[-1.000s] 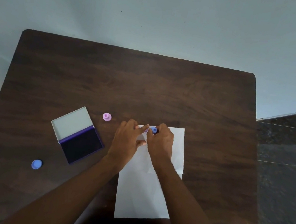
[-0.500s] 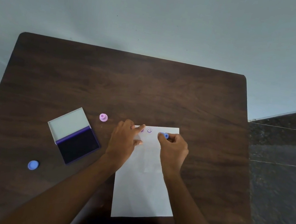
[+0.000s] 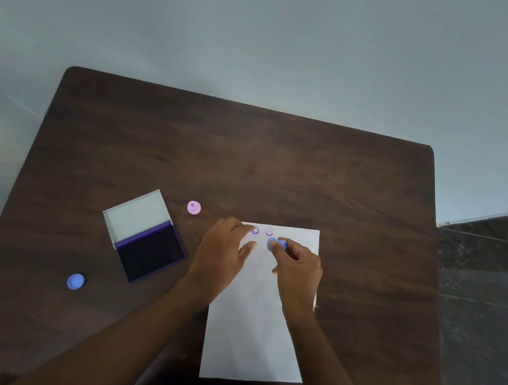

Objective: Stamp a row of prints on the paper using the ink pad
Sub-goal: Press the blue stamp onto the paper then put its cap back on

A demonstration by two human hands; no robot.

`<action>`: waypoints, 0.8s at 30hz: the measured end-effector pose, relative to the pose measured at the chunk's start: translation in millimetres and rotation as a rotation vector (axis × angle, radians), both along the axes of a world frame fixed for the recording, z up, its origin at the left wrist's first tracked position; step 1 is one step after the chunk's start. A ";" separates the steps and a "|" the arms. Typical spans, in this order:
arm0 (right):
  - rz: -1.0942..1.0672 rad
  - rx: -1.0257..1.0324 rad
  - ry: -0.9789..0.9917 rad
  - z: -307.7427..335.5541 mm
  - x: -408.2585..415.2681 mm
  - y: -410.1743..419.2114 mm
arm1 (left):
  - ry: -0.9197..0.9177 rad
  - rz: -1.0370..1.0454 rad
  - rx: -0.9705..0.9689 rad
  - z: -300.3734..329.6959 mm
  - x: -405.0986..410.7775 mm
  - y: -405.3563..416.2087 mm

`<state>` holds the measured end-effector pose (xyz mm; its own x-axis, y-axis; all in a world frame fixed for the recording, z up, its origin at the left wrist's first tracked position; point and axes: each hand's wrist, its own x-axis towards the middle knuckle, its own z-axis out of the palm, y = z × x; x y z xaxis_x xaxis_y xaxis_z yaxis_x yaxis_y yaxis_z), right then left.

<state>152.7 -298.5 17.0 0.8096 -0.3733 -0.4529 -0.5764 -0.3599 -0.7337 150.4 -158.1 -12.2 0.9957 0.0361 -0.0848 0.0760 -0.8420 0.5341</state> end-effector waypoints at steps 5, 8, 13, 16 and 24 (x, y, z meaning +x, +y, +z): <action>0.084 0.129 0.012 8.2 -6.0 22.4 | 0.174 0.159 -0.188 12.8 -24.2 23.5; 0.143 0.198 0.010 13.4 -11.6 38.4 | 0.636 0.441 -0.205 14.8 -39.6 42.3; 0.247 0.270 -0.046 20.3 -23.4 67.9 | 0.402 0.389 -0.300 29.8 -76.0 82.8; 0.289 0.338 0.002 22.9 -28.3 85.6 | 0.116 0.453 -0.274 36.2 -97.4 109.6; 0.361 0.421 0.107 22.3 -42.0 130.7 | -0.025 0.679 -0.312 28.8 -141.4 156.5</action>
<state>110.7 -167.8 39.3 0.7940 0.1489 -0.5894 -0.5500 -0.2371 -0.8008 9.1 -1.5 16.6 0.7646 0.6218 -0.1698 0.5104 -0.4232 0.7486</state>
